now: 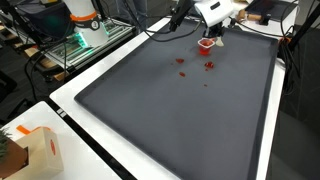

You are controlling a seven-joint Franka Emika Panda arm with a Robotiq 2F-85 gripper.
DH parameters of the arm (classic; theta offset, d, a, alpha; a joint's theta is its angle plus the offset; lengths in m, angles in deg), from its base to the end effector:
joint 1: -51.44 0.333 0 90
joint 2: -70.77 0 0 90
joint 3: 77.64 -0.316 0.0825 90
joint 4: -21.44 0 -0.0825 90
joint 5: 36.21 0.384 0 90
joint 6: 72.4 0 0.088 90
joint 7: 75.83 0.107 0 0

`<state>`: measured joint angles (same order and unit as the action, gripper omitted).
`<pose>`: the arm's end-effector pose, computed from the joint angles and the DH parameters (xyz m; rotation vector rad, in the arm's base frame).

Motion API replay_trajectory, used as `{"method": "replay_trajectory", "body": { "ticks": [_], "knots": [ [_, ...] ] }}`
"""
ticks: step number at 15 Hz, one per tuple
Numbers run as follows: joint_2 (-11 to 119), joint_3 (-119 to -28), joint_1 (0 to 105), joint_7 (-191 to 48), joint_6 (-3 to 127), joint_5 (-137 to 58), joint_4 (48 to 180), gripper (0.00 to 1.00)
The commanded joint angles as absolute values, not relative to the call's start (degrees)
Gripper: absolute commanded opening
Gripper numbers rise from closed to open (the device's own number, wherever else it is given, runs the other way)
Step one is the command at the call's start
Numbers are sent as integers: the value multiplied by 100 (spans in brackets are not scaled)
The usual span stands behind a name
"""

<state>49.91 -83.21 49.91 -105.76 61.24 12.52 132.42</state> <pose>0.6237 0.0536 0.3057 -2.5054 0.0165 -0.2177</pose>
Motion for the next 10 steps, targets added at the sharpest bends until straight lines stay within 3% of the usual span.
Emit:
{"method": "replay_trajectory", "body": {
  "ticks": [1, 10],
  "knots": [
    [5272, -8226, 5085, -10037, 6220, 705, 13379, 3],
    [5795, -8187, 5107, -8819, 6050, -746, 13351, 3]
  ]
}}
